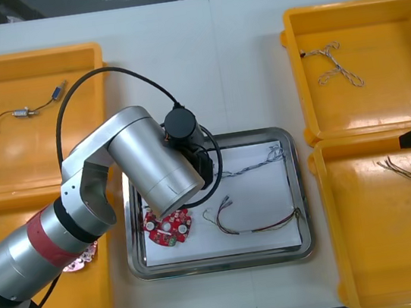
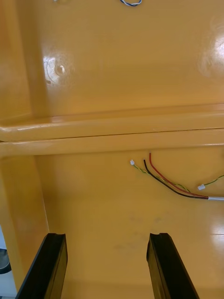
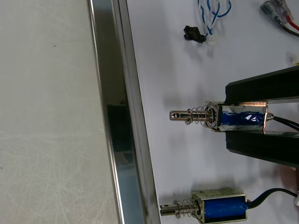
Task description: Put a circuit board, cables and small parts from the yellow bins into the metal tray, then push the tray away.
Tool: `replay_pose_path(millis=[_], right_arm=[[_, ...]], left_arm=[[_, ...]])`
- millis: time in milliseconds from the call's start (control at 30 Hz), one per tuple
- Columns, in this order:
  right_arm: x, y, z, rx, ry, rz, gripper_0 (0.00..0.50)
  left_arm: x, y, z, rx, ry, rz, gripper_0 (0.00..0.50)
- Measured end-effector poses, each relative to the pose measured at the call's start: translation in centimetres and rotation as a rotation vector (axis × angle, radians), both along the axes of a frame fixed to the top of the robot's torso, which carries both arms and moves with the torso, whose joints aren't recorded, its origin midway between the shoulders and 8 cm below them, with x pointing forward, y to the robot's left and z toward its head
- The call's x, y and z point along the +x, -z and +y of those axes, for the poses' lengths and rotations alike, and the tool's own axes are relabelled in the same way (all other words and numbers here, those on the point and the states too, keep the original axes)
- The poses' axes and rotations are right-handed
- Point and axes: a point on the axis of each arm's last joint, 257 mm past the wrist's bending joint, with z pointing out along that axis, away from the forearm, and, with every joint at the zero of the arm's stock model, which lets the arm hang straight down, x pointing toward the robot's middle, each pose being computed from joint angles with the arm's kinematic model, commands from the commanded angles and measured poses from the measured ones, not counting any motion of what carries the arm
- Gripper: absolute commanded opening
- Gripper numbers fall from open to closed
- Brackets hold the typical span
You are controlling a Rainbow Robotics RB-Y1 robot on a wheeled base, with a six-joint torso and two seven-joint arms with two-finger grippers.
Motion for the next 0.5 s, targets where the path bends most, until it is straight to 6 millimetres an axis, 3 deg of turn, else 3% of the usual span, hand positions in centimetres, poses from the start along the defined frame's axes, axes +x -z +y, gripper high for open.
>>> replay_pose_path(millis=[500], right_arm=[[-0.01, 0.01, 0.0, 0.0, 0.0, 0.0, 0.5]], left_arm=[[0.33, 0.32, 0.32, 0.006, -0.011, -0.001, 0.001]])
